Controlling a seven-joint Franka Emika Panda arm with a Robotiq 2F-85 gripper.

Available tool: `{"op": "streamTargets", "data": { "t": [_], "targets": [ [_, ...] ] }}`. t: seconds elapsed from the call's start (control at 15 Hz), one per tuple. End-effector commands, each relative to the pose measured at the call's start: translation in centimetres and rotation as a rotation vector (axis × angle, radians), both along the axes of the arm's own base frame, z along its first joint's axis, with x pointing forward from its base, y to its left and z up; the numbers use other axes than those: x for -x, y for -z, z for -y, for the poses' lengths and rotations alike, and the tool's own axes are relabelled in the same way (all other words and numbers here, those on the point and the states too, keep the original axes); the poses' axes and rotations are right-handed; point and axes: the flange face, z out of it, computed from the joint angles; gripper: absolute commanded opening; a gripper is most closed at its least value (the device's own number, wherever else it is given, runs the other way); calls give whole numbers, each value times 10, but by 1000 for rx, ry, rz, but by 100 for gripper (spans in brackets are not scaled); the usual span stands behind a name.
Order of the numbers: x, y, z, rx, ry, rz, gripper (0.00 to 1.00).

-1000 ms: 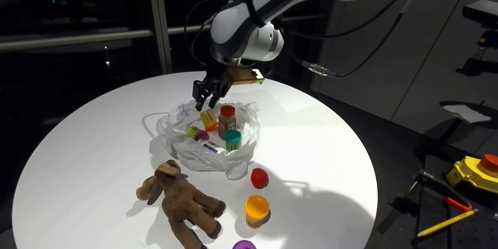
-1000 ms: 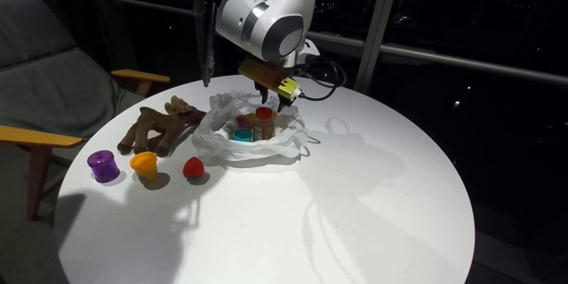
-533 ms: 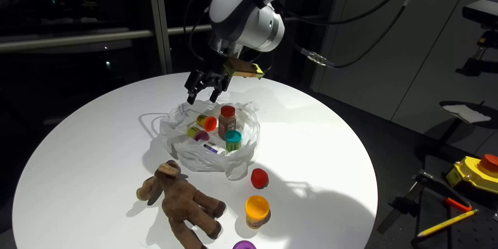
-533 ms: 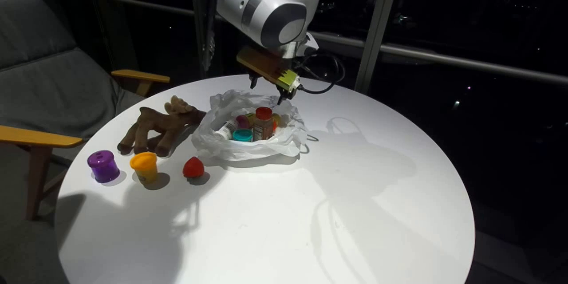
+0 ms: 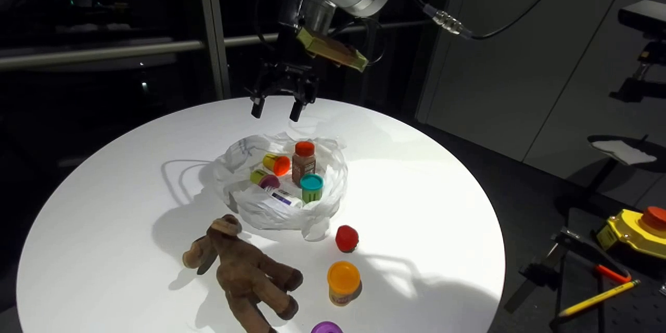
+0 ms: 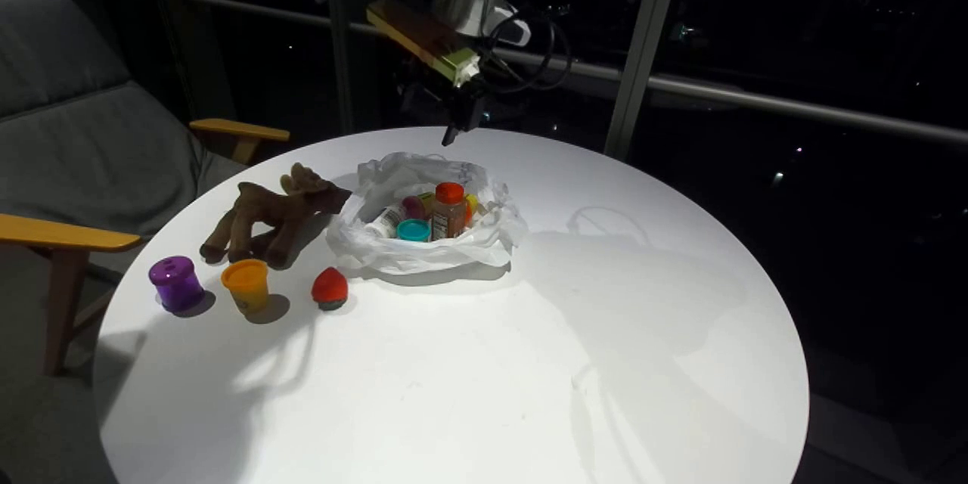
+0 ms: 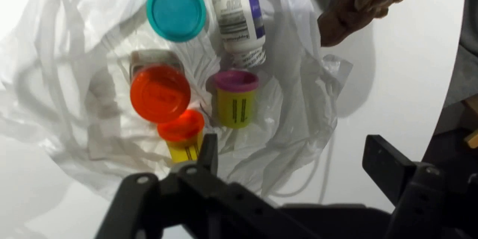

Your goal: Put the object on the table in the plastic bag

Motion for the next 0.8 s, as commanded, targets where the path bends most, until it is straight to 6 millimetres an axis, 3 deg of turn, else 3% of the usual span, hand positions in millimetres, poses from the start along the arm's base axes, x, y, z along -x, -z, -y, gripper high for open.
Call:
{"op": "streamTargets", "data": {
  "t": [0.0, 0.2, 0.47, 0.73],
  "targets": [
    [48, -14, -16, 47, 94, -98, 100],
    [83, -5, -34, 61, 131, -169, 100],
    [124, 27, -50, 91, 276, -280, 100],
    [153, 53, -74, 76, 345, -396, 100]
  ]
}}
